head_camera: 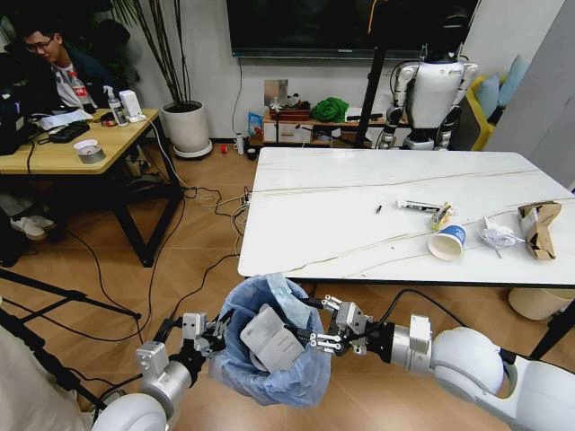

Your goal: Pick up the trash bin and place the trash from the table into it.

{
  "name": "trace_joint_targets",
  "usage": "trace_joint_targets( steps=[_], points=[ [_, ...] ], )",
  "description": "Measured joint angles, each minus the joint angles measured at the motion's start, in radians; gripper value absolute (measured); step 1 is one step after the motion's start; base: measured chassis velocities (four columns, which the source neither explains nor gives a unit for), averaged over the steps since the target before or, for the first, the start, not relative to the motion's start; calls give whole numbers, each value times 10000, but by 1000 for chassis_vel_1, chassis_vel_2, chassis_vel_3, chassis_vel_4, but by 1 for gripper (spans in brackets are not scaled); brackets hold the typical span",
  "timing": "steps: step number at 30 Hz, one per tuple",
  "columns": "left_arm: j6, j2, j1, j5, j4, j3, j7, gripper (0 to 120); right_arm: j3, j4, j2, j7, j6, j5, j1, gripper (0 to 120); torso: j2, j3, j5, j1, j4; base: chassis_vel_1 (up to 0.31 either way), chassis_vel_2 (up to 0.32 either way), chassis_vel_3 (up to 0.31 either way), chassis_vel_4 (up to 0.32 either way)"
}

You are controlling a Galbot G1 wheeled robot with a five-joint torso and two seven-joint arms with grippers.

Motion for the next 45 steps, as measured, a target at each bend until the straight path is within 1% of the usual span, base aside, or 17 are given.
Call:
trace_joint_targets(
  steps=[1,3,4,5,8,16,22,28,45],
  points=[
    [1,-3,-2,0,-7,-11,-2,0,17,0,6,-4,1,-23,-27,77,0,0,0,0,0,0,0,0,0],
    [2,-3,-2,0,-10,-19,-5,0,35,0,7,-6,3,-44,-51,82,0,0,0,0,0,0,0,0,0],
    [3,-5,-3,0,-10,-35,-6,0,54,8,7,-11,4,-58,-82,89,0,0,0,0,0,0,0,0,0],
    [3,-5,-3,0,-10,-35,-6,0,54,8,7,-11,4,-58,-82,89,0,0,0,0,0,0,0,0,0],
    [5,-10,-40,-22,-10,-87,-21,0,74,29,18,-30,6,-100,-121,98,0,0,0,0,0,0,0,0,0],
    [20,-51,-57,-52,-51,-129,-48,0,103,19,89,-175,42,-408,-309,100,0,0,0,0,0,0,0,0,0],
    [49,-79,-41,-53,-58,-99,-56,0,31,-315,320,-205,-53,-426,-435,100,0,0,0,0,0,0,0,0,0],
    [66,-64,-46,-52,-58,-99,-72,0,-18,-473,399,-88,-295,-362,-409,100,0,0,-1,0,0,0,0,0,0],
    [65,-114,42,81,-76,-86,-9,0,162,-762,563,298,-193,-244,-151,100,0,0,1,0,-1,0,0,0,0]
  ],
)
